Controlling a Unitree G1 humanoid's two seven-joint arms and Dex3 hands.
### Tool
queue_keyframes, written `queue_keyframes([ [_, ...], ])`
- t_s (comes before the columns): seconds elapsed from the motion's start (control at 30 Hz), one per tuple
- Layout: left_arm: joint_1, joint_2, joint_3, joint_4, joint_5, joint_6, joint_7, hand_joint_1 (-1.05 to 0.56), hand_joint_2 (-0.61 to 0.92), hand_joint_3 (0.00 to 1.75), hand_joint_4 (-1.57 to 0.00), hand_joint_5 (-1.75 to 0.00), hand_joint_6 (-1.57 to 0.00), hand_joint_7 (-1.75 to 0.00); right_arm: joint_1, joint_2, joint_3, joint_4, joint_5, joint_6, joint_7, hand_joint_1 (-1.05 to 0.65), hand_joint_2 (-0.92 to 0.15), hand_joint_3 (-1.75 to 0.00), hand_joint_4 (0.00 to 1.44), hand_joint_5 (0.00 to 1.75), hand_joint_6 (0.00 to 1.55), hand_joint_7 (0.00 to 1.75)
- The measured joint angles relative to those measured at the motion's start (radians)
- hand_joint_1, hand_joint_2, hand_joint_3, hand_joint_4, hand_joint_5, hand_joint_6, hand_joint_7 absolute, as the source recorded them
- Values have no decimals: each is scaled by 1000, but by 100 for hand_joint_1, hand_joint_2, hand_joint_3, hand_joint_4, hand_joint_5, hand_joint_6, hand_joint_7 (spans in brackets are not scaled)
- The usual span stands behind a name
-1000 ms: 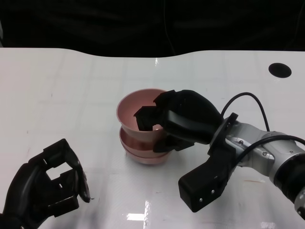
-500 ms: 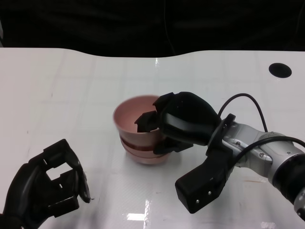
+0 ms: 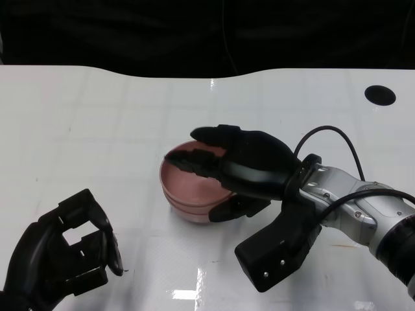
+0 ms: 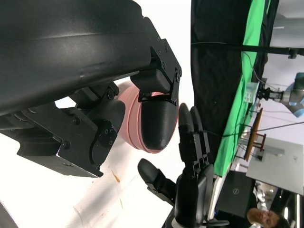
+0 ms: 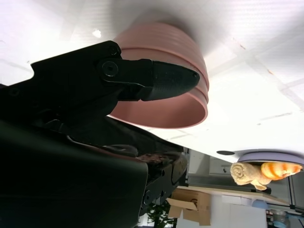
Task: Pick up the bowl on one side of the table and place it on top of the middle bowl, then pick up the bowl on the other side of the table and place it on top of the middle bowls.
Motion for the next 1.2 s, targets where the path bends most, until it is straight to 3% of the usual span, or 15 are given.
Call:
queue_keyframes([
  [0.27, 3, 0, 0, 2, 0, -1, 1, 16, 71, 142, -90, -175, -68, -175, 3, -11, 5, -20, -23, 20, 3, -99, -92, -74, 0, 0, 0, 0],
  [0.37, 2, 0, 0, 4, 0, -2, 1, 16, 71, 142, -91, -175, -68, -175, 20, -25, 1, -34, -25, 16, -32, -91, -92, -58, 0, 0, 5, 2],
  [0.5, 1, 0, -1, 6, 0, -2, 1, 16, 71, 142, -92, -175, -69, -175, 54, -38, -17, -53, -24, -26, -171, -78, -92, -40, 12, 6, 25, 8],
  [0.57, -1, -1, -2, 8, 0, -4, 0, 17, 72, 143, -93, -175, -69, -175, 68, -40, -38, -63, -12, -46, -211, -67, -92, -30, 34, 16, 42, 13],
  [0.63, -8, -2, -2, 19, 0, -11, -2, 18, 72, 145, -93, -175, -70, -175, 106, -48, -87, -102, 32, -77, -266, -60, -92, -30, 58, 25, 60, 12],
  [0.73, -12, -2, 1, 34, 0, -20, -7, 18, 71, 146, -93, -175, -70, -175, 175, -60, -174, -170, 139, -123, -301, -51, -92, -20, 76, 31, 74, 11],
  [0.83, -18, -1, 4, 37, -2, -21, -7, 17, 71, 146, -91, -175, -68, -175, 259, -68, -252, -220, 287, -151, -257, -43, -92, -14, 88, 38, 84, 12],
  [1.0, -23, 8, 9, 36, -3, -10, -7, 14, 72, 140, -85, -175, -64, -175, 434, -35, -361, -307, 533, -167, -169, -28, -92, -9, 100, 50, 100, 13],
  [1.2, -22, 11, 11, 26, -1, -1, -6, 14, 73, 137, -82, -175, -60, -175, 599, 18, -458, -455, 764, -76, -38, -27, -92, -19, 102, 51, 108, 13],
])
